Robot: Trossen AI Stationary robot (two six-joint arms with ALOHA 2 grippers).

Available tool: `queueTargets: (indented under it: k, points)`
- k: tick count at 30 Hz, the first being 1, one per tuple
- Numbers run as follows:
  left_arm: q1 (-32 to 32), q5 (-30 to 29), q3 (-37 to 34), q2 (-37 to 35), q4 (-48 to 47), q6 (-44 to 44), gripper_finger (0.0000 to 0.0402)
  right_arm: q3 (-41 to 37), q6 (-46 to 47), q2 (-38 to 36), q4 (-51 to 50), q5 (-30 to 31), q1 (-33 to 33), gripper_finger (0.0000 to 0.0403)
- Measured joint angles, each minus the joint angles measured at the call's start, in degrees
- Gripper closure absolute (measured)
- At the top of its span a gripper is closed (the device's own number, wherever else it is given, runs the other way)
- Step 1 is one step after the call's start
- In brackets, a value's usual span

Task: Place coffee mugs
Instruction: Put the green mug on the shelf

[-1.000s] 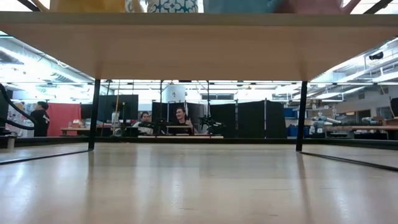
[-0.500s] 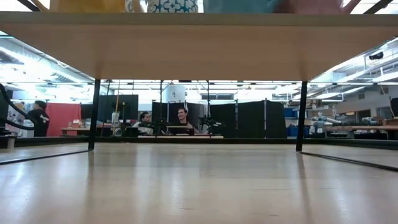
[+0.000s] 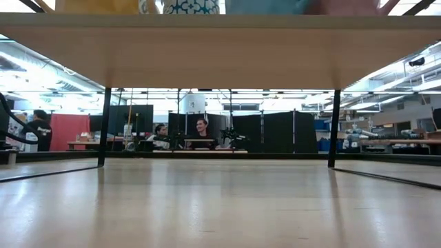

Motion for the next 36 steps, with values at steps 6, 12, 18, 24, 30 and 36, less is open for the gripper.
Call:
queueTargets:
  k: [6, 12, 18, 24, 30, 36]
  points:
    - [-0.3, -0.1, 0.0, -4.4, -7.3, 0.6, 0.0342, 0.0, 0.0, 0.0, 1.0, 0.3, 0.0, 0.0266]
    - [-0.8, 0.0, 0.0, -9.3, -30.6, -21.9, 0.0342, 0.0, -1.1, 0.0, 2.9, 0.3, 0.0, 0.0265]
    - [-1.6, 1.6, 0.0, -9.9, -59.6, -60.0, 0.0342, 0.0, -1.1, 0.0, 3.4, 1.0, 0.0, 0.0265]
    - [-1.5, 5.5, -0.1, -8.2, -66.0, -70.1, 0.0342, 0.0, -1.1, 0.0, 3.4, 1.1, 0.0, 0.0266]
    - [-1.1, 5.2, -0.1, -7.0, -66.3, -71.1, 0.0342, 0.0, -1.1, 0.0, 3.4, 2.0, 0.0, 0.0265]
    - [0.0, 7.9, -0.1, -6.7, -66.8, -71.2, 0.0342, 0.0, -1.1, 0.0, 3.4, 2.1, 0.0, 0.0265]
